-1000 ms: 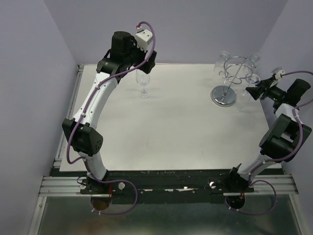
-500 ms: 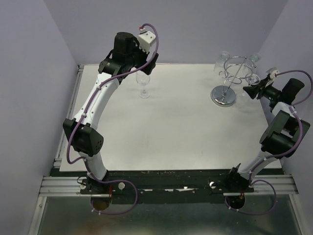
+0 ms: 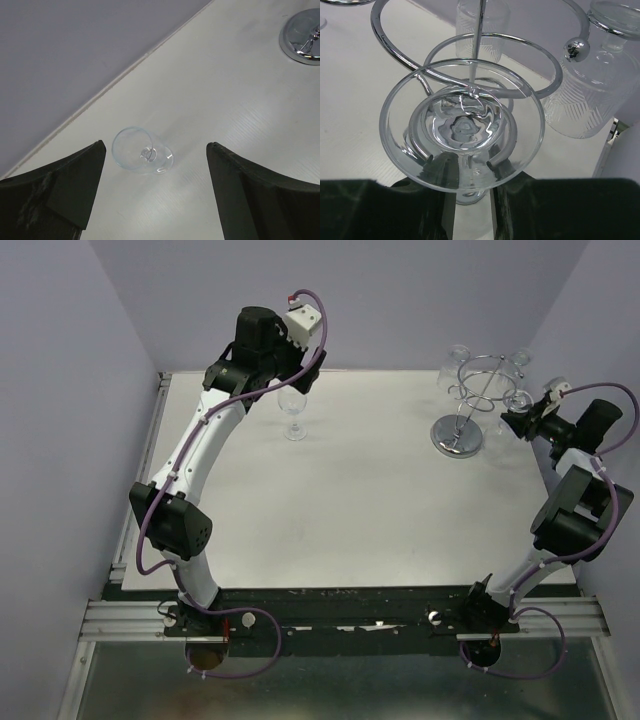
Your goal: Take the wine glass off the wine glass rack
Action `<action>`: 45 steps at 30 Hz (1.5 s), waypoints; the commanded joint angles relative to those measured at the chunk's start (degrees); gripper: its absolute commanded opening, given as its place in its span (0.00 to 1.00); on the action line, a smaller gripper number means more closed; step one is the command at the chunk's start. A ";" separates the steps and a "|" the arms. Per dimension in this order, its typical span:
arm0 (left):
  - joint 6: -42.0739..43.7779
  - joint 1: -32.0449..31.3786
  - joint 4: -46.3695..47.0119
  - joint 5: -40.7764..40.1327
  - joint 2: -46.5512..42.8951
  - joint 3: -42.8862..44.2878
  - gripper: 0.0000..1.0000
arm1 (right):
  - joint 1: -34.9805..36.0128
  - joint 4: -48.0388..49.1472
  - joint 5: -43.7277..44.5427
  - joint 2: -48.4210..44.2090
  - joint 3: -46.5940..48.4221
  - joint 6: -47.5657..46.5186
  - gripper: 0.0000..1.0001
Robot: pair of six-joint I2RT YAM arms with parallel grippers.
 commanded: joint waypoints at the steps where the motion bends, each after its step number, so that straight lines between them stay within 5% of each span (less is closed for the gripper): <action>1: 0.48 -0.63 0.41 -1.46 -0.48 -0.09 0.99 | 0.07 2.21 1.49 -0.50 -0.87 -1.69 0.33; 14: -1.19 -0.90 1.99 -1.46 -1.09 -1.76 0.99 | 0.07 0.54 1.31 -3.75 -0.43 0.23 0.01; 45: -1.98 -0.90 3.40 -0.23 -8.56 -10.73 0.99 | -3.62 -2.18 3.78 -12.54 -5.52 2.27 0.01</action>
